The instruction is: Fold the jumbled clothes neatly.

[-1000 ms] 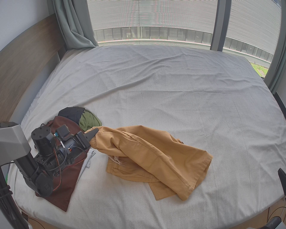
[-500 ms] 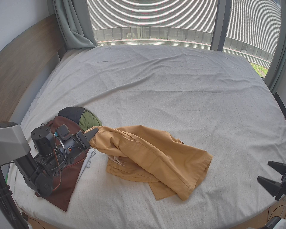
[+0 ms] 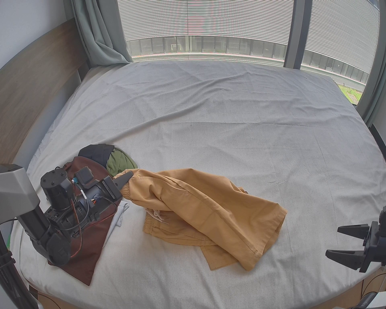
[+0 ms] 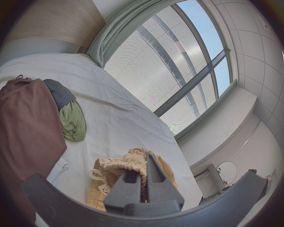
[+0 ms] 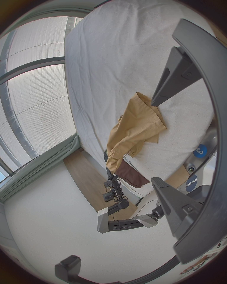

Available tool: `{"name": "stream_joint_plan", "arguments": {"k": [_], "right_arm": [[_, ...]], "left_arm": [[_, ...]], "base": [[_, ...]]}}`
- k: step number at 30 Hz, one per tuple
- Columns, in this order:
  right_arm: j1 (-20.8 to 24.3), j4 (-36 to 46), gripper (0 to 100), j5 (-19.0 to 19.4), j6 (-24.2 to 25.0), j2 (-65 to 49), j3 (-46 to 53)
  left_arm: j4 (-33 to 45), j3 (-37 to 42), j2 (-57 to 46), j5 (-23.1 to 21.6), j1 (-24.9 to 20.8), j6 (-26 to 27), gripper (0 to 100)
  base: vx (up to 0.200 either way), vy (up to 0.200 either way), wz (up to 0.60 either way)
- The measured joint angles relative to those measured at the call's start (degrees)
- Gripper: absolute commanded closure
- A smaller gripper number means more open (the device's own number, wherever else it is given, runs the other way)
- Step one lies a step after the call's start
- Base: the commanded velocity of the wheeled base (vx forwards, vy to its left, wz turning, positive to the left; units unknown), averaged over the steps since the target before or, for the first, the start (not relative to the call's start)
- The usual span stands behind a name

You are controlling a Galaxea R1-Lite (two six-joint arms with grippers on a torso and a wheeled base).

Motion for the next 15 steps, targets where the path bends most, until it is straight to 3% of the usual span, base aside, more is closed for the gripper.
{"name": "stream_joint_plan", "arguments": {"k": [5, 9, 15], "right_arm": [[0.1, -2.4, 0, 0.6, 0.5, 4.5, -0.5], [0.0, -8.9, 0, 0.7, 1.1, 8.2, 0.2], [-0.1, -13.4, 0, 0.9, 5.6, 14.5, 1.7]], "left_arm": [[0.0, 0.2, -0.2, 0.0, -0.3, 0.1, 100], [0.0, 0.2, -0.3, 0.0, -0.3, 0.2, 100], [0.0, 0.2, -0.3, 0.0, -0.4, 0.1, 100]], "base": [[0.000, 0.000, 0.00], [0.000, 0.000, 0.00], [0.000, 0.000, 0.00]]}}
